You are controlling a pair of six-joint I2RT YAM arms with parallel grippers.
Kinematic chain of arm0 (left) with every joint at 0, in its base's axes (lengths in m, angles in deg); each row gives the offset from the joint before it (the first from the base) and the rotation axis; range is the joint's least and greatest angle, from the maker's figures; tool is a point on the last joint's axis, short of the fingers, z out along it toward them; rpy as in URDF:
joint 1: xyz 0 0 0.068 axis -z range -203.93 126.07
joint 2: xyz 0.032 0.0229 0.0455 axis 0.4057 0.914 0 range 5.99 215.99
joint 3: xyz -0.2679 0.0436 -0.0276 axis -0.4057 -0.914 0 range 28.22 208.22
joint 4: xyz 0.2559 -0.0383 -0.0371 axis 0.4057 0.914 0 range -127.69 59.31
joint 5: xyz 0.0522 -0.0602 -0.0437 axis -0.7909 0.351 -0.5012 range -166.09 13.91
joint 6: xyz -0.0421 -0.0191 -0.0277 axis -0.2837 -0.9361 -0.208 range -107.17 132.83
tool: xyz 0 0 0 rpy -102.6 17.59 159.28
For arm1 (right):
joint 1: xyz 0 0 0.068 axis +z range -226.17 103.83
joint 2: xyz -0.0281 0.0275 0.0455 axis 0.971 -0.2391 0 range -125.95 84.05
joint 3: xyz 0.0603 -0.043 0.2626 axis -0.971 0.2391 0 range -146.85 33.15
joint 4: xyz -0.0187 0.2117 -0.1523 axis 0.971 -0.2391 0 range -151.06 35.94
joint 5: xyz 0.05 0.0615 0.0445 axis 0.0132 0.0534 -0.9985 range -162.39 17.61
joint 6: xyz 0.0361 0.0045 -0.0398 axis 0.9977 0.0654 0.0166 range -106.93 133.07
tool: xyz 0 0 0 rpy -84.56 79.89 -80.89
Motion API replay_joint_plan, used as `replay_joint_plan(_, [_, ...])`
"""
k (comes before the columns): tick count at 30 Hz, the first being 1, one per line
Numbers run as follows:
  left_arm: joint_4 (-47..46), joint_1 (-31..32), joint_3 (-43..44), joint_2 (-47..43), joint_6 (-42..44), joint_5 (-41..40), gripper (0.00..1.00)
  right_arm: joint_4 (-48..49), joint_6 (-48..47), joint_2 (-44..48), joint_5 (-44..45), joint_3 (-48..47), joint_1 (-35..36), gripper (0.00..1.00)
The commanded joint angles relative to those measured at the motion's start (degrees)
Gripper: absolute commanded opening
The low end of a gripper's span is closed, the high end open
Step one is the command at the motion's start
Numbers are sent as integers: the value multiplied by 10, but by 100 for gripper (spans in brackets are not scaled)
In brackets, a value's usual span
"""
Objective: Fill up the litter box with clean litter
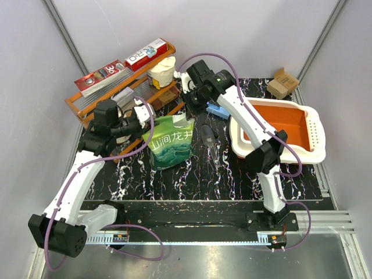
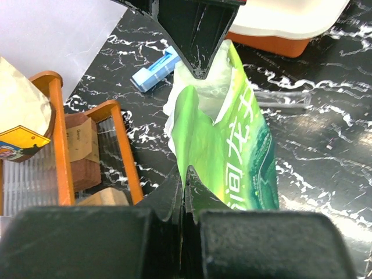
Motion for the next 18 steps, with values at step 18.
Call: replay_joint_plan(18, [-181, -1, 79, -5, 40, -71, 0, 38, -53, -59, 28, -181, 4, 0])
